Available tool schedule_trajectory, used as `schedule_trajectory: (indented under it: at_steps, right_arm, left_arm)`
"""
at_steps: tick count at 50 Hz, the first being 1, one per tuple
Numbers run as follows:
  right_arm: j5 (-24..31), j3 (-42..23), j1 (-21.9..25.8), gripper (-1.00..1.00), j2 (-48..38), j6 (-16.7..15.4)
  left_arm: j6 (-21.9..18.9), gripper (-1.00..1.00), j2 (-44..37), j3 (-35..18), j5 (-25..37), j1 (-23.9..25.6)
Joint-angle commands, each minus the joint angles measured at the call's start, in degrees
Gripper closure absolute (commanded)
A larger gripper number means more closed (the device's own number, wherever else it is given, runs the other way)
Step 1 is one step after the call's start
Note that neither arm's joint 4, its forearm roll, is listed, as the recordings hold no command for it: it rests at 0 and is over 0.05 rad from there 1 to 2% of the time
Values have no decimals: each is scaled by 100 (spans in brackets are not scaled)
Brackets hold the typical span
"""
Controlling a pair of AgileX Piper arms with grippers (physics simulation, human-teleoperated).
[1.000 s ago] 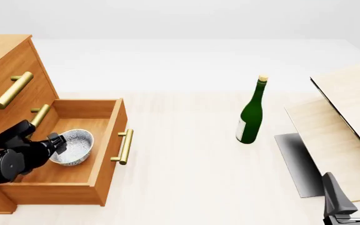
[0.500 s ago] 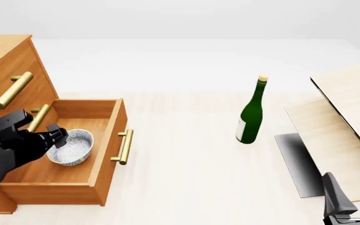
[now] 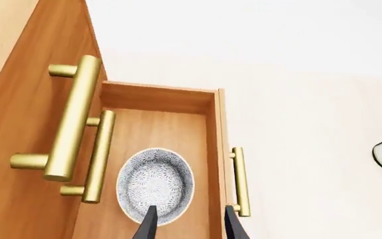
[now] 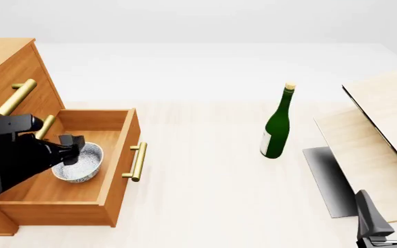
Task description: Put the bowl in the bottom drawer of the cabinet and close it.
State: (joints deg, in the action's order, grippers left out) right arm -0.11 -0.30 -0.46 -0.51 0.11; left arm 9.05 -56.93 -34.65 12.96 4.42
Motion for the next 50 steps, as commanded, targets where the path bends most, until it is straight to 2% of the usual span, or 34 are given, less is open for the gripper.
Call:
schedule_trajectory:
  at_steps: [1, 14, 27, 32, 50]
  right_arm:
    - [5, 1, -1, -100, 7, 1]
    - [5, 1, -1, -100, 7, -1]
    - [5, 1, 0, -100, 7, 0]
    - [5, 1, 1, -100, 6, 0]
    - [5, 1, 1, -100, 6, 1]
  left_arm:
    - [-387, -100, 488, 39, 294, 364]
    - [-799, -100, 764, -15, 421, 825]
    - [-942, -100, 896, 9, 569, 1500]
    - [-974, -100, 961, -51, 682, 1963]
    - [-824, -100, 675, -131, 634, 2904]
